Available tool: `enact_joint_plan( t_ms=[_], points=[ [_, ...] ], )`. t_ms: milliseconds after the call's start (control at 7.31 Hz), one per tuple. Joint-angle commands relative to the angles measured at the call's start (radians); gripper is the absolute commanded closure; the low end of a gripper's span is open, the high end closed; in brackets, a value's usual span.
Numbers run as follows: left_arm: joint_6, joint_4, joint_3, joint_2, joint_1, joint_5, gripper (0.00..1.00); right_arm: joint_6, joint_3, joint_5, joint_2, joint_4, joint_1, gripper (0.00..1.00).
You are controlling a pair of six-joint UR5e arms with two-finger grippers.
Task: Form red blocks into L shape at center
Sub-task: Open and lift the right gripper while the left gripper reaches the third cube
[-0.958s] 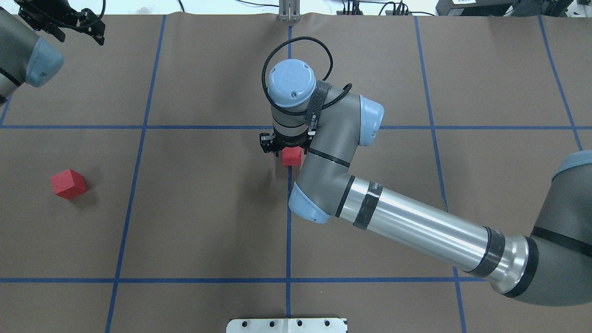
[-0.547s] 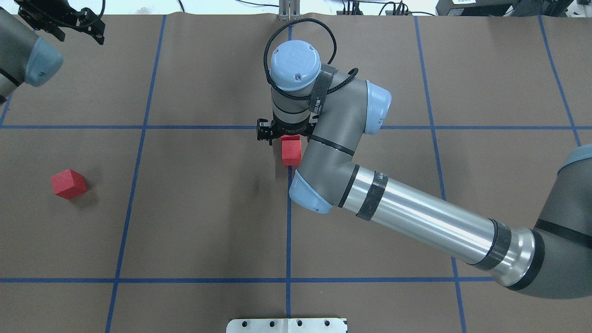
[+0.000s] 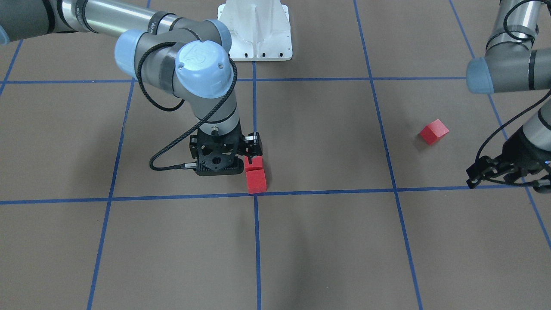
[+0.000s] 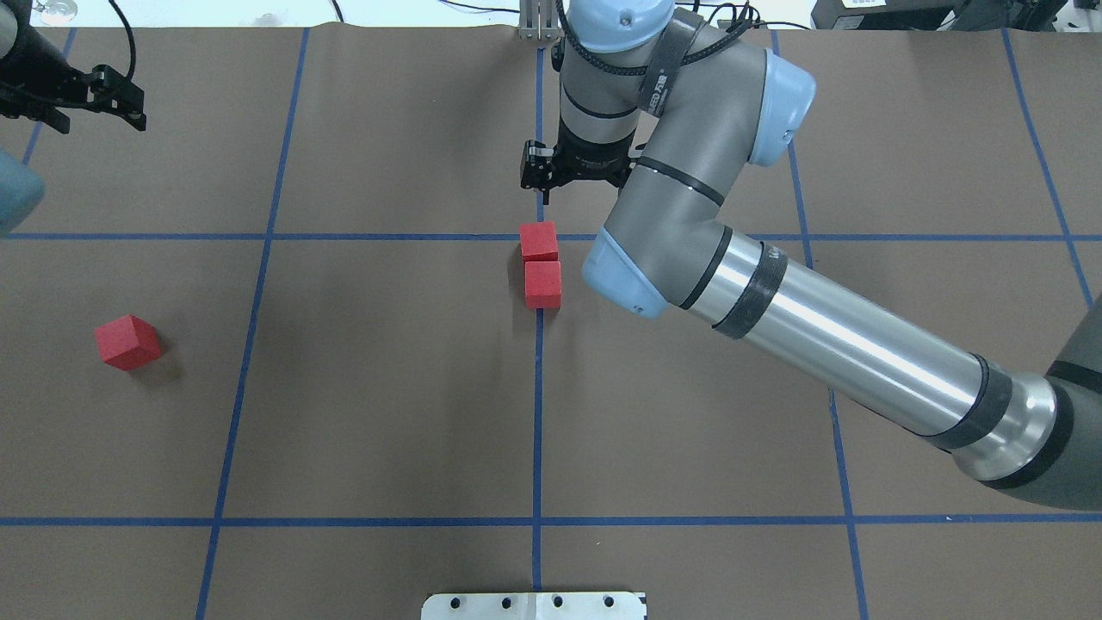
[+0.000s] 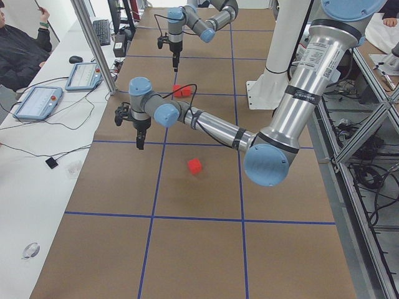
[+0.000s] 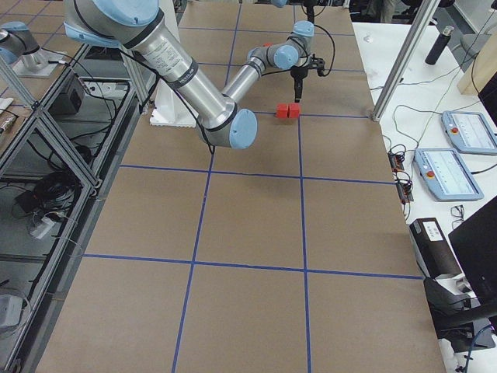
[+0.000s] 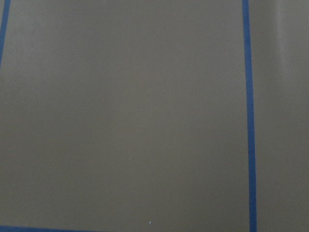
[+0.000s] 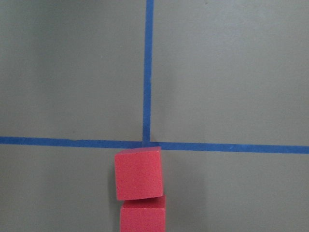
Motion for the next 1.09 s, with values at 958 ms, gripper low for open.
enact_joint_plan(
  t_ms=[958],
  points=[
    [-0.443, -0.37, -0.2, 0.444, 0.333, 0.262, 0.0, -0.147, 0.034, 0.052, -0.102, 0.004, 0.119, 0.01]
  ],
)
